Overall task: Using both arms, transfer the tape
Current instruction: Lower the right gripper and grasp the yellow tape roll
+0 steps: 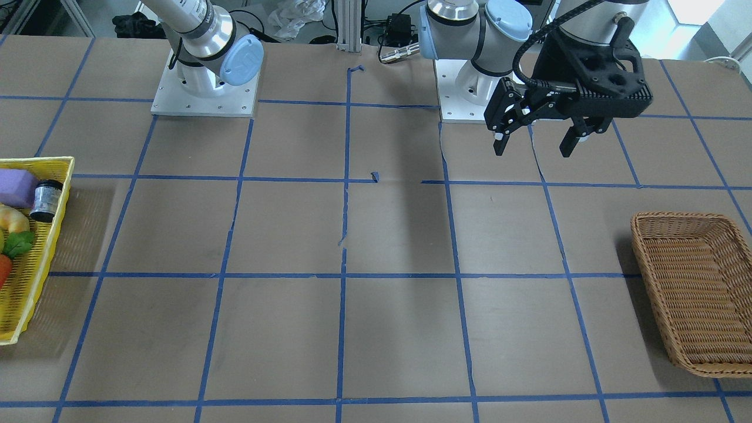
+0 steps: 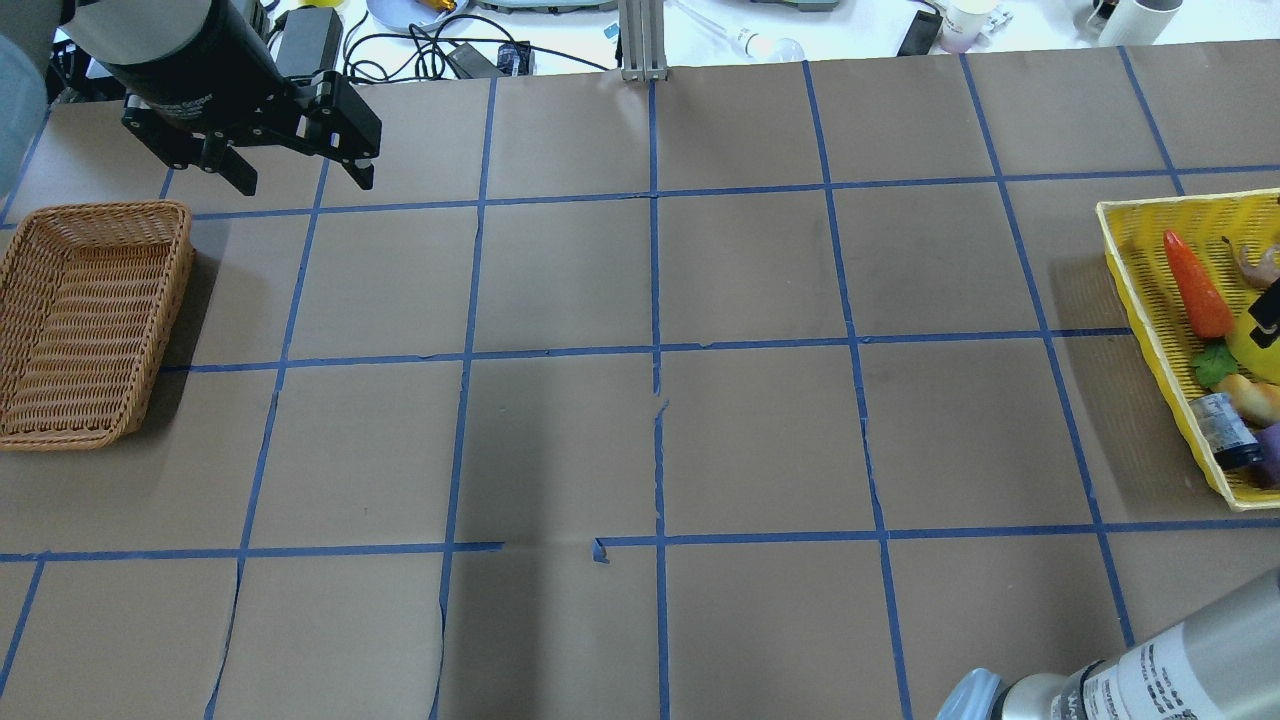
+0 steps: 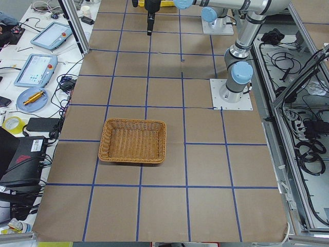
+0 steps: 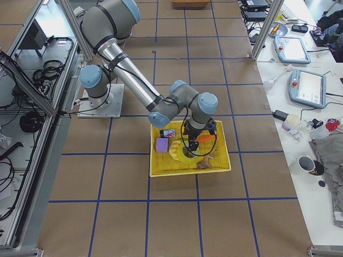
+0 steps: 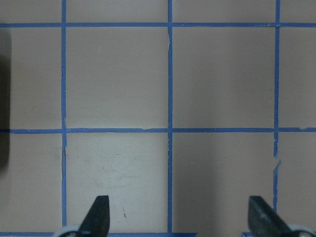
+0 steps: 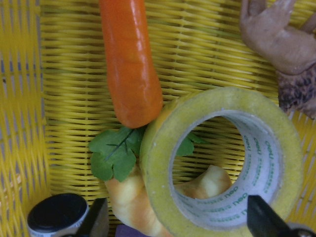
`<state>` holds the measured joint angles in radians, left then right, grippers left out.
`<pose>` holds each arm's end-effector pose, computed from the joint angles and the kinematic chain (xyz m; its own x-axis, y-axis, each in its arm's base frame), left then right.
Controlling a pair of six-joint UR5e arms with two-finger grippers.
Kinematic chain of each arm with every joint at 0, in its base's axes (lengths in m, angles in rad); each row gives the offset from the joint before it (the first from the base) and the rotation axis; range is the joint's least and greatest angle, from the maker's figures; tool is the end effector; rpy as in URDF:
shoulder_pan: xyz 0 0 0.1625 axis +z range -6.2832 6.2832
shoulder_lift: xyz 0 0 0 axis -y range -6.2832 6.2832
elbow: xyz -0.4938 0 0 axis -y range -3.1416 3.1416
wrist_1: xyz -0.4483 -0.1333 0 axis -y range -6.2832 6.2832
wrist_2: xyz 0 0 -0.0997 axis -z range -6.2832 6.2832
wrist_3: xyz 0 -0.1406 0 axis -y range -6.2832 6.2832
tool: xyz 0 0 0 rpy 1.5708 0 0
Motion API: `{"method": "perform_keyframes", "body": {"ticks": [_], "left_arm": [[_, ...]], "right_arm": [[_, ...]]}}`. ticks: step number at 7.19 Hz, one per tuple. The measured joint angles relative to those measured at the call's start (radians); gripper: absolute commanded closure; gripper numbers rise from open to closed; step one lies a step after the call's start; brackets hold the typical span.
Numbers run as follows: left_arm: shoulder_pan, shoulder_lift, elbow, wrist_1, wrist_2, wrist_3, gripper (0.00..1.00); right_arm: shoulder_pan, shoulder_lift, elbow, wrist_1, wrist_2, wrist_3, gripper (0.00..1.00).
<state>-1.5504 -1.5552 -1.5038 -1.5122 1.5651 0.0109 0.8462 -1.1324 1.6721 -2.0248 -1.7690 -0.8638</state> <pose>-0.1227 -0.5602 0.5681 -1.0000 -0.0088 0.0041 -0.0093 0.9900 -0.1408 -0.3728 -0.5805 0.2334 -0.9862 -0.1533 0.0624 -0.1377 0.9691 0.2048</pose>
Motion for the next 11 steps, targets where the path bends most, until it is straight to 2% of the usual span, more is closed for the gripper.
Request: {"method": "perform_keyframes", "body": {"ticks": [2, 3, 4, 8, 9, 11], "left_arm": [[0.0, 0.0, -0.002, 0.001, 0.0, 0.001, 0.0], [0.0, 0.0, -0.002, 0.001, -0.001, 0.001, 0.0], [-0.001, 0.0, -0.002, 0.001, -0.001, 0.001, 0.0], [-0.001, 0.0, -0.004, 0.0, -0.001, 0.001, 0.0], [-0.001, 0.0, -0.004, 0.0, -0.001, 0.001, 0.0], [-0.001, 0.0, -0.004, 0.001, -0.001, 0.002, 0.0]], "right_arm": [[-0.009, 0.003, 0.047, -0.024, 0.006, 0.006, 0.69], [-0.009, 0.003, 0.055, -0.026, 0.007, 0.007, 0.94], [-0.01, 0.003, 0.056, -0.027, 0.007, 0.006, 1.0], [-0.008, -0.05, 0.017, -0.004, 0.003, 0.01, 1.0], [0.003, -0.096, 0.003, 0.016, 0.021, 0.016, 1.0], [0.074, -0.187, -0.004, 0.089, 0.115, 0.131, 1.0]]}}
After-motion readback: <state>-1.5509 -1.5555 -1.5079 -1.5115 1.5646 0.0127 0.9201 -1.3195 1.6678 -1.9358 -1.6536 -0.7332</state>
